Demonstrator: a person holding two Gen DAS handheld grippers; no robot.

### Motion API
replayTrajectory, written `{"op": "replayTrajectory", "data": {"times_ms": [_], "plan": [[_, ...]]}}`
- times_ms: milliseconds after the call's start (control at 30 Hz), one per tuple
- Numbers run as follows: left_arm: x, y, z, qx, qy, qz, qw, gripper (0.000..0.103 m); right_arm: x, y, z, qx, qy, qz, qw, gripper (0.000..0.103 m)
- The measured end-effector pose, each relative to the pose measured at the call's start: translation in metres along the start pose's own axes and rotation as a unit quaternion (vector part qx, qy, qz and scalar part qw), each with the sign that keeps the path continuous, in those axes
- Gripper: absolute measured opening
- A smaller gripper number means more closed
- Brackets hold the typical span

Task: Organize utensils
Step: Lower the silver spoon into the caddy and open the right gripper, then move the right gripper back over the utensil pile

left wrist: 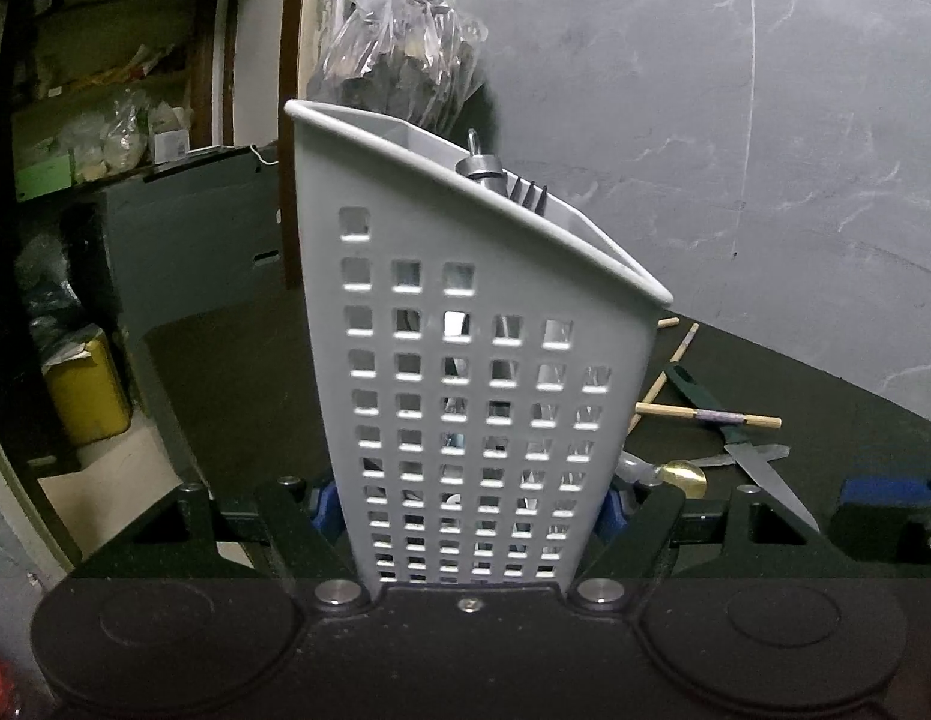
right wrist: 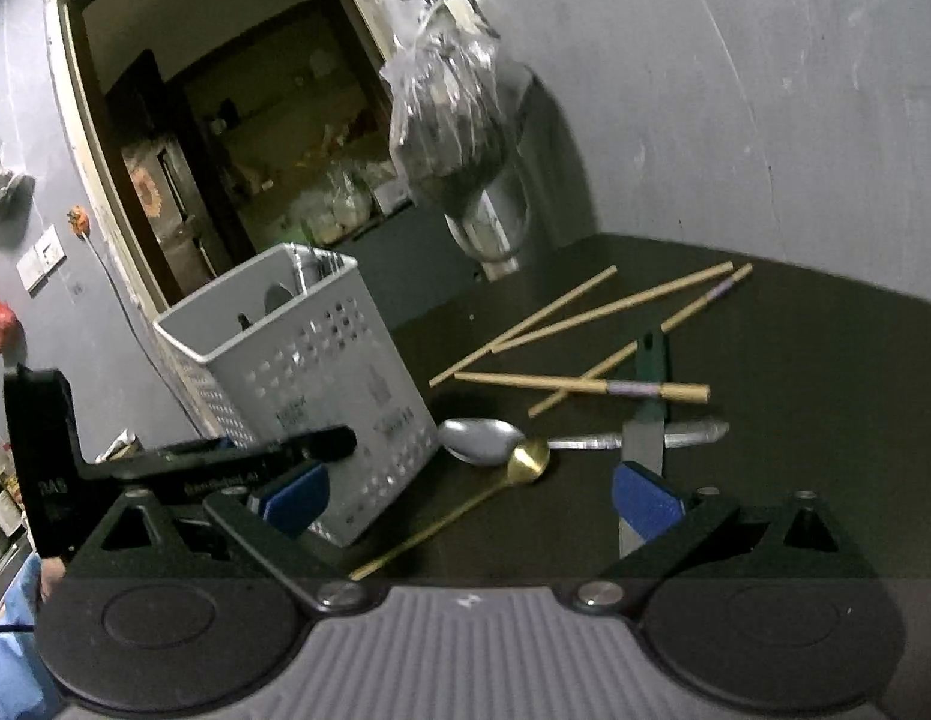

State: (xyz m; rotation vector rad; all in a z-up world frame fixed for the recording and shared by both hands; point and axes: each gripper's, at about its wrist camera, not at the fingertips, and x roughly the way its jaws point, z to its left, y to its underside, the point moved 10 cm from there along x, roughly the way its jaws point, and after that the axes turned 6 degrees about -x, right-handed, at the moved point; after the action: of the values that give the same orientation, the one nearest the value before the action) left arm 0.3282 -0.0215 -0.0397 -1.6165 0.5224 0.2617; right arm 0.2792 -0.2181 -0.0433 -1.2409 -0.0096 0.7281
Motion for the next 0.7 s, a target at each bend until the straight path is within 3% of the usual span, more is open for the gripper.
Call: {"op": "replayTrajectory", "data": {"times_ms": [233,700], "plan": [[0.0,0.002,0.003,-0.007,0.01,0.003,0.9999,0.076,0.01,0.016,0.001,0.015,-0.004,0.039,0.999,0.103],[0.005,0.002,0.008,0.001,0.052,0.0,0.9986,0.077,0.047,0.01,0.006,-0.036,0.047,0.083,0.995,0.103]]}}
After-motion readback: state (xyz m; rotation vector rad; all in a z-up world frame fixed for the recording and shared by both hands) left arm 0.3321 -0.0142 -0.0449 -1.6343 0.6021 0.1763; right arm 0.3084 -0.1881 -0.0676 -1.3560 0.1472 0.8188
